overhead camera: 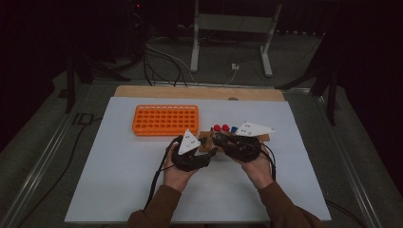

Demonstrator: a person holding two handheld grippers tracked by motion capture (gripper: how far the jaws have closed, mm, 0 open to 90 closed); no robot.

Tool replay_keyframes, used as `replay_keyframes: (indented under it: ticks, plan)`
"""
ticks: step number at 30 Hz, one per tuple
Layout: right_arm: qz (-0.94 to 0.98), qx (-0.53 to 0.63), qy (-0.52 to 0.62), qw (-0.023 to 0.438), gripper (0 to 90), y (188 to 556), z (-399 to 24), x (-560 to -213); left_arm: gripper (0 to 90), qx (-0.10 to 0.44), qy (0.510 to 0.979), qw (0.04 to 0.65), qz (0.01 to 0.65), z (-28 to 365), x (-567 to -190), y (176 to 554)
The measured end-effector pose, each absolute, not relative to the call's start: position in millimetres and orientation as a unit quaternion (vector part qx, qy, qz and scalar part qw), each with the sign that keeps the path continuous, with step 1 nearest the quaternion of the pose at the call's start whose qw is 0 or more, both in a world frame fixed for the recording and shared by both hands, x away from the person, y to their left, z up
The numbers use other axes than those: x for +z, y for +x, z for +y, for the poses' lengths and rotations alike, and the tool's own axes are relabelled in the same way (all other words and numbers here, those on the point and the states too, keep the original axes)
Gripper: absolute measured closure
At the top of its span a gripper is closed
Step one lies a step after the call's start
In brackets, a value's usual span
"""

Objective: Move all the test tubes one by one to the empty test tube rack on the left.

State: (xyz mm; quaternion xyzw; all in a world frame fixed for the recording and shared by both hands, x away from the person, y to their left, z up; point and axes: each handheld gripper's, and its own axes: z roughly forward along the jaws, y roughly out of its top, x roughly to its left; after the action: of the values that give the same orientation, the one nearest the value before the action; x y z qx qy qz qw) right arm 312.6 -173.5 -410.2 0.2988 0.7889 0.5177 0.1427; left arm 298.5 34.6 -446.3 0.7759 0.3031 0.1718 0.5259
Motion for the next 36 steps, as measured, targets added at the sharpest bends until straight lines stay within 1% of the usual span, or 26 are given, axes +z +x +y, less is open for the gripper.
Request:
replay_keyframes:
  ticks: [1,2,4,8,11,17,18,19,20,23,24,26,31,32,33,34,35,36]
  plan:
    - [0.789,0.518,0.299,0.143,76.1,313,-174,-410,50.7,0.169,0.778,0.525,0.302,34,-447,299]
    - [0.790,0.517,0.296,0.141,76.1,312,-171,-411,56.4,0.165,0.780,0.525,0.299,33,-448,299]
    - [0.792,0.517,0.293,0.139,76.1,311,-168,-411,60.6,0.163,0.779,0.526,0.299,33,-448,300]
    - [0.795,0.515,0.288,0.138,76.1,311,-165,-412,73.1,0.164,0.779,0.527,0.296,34,-448,299]
    - [0.793,0.519,0.289,0.137,74.2,311,-165,-412,76.1,0.166,0.780,0.529,0.288,34,-447,298]
    - [0.771,0.543,0.301,0.141,41.8,311,-177,-408,76.3,0.179,0.772,0.527,0.306,43,-447,303]
    - [0.771,0.542,0.302,0.147,38.1,311,-180,-408,76.3,0.180,0.770,0.528,0.310,45,-447,304]
    - [0.771,0.542,0.302,0.147,38.1,311,-180,-408,76.3,0.180,0.770,0.528,0.310,45,-447,304]
    - [0.770,0.538,0.304,0.160,30.6,309,-186,-409,76.3,0.185,0.766,0.528,0.317,50,-446,306]
    - [0.768,0.532,0.309,0.177,21.8,305,-193,-411,76.3,0.193,0.758,0.531,0.326,56,-445,310]
    - [0.768,0.532,0.309,0.177,21.8,305,-193,-411,76.3,0.193,0.758,0.531,0.326,56,-445,310]
    - [0.764,0.532,0.314,0.183,16.6,302,-198,-413,76.3,0.199,0.755,0.529,0.332,59,-445,313]
    - [0.757,0.531,0.329,0.193,10.6,295,-218,-421,76.3,0.211,0.746,0.529,0.345,67,-446,320]
    - [0.757,0.531,0.329,0.193,10.6,295,-218,-421,76.3,0.215,0.744,0.529,0.348,68,-446,322]
    - [0.756,0.529,0.332,0.196,8.6,295,-221,-422,76.3,0.218,0.741,0.529,0.352,70,-447,325]
    - [0.754,0.524,0.339,0.202,4.7,295,-226,-424,76.3,0.220,0.740,0.528,0.353,71,-447,327]
    - [0.754,0.524,0.339,0.202,4.7,295,-226,-424,76.3,0.223,0.739,0.526,0.356,72,-447,329]
    - [0.753,0.523,0.343,0.205,2.8,295,-228,-425,76.3,0.227,0.737,0.526,0.359,73,-447,332]
